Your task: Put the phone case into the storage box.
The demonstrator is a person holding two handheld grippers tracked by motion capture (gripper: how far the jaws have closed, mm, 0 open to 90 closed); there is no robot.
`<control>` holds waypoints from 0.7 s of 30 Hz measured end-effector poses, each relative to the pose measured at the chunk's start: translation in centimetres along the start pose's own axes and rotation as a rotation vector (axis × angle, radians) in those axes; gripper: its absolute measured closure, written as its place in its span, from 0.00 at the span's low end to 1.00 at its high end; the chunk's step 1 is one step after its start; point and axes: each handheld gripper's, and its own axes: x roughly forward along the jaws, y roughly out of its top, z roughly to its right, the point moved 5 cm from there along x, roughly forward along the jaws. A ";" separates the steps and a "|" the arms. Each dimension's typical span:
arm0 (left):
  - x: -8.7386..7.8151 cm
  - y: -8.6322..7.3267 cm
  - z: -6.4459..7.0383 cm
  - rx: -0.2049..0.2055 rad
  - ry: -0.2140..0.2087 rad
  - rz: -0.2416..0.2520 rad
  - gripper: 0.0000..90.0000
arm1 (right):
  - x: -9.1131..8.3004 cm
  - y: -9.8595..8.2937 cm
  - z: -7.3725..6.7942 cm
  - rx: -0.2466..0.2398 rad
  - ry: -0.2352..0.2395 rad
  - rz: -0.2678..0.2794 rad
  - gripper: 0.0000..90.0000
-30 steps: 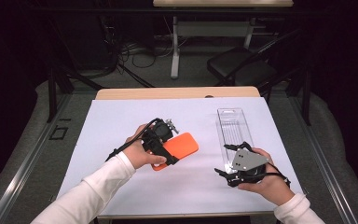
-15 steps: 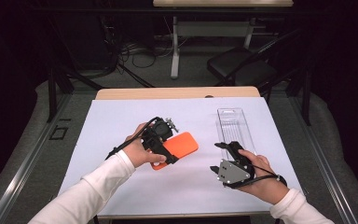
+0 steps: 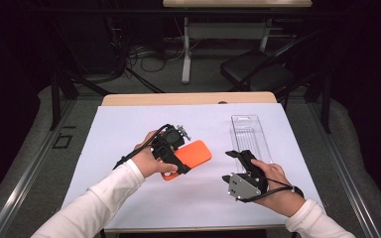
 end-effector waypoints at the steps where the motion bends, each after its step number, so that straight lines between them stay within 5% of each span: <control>1: 0.0 0.1 0.0 0.002 0.000 0.000 0.18 | 0.0 0.0 0.0 -0.001 -0.001 0.001 0.25; 11: 1.2 1.7 1.6 0.046 -0.032 -0.006 0.18 | 0.6 0.3 -0.6 -0.028 -0.004 0.025 0.28; 12: 1.3 1.8 1.7 0.049 -0.033 -0.006 0.18 | 0.6 0.4 -0.4 -0.064 -0.002 0.021 0.28; 21: 2.1 3.1 3.0 0.074 -0.056 -0.010 0.18 | 1.2 0.9 -1.1 -0.125 -0.035 0.016 0.31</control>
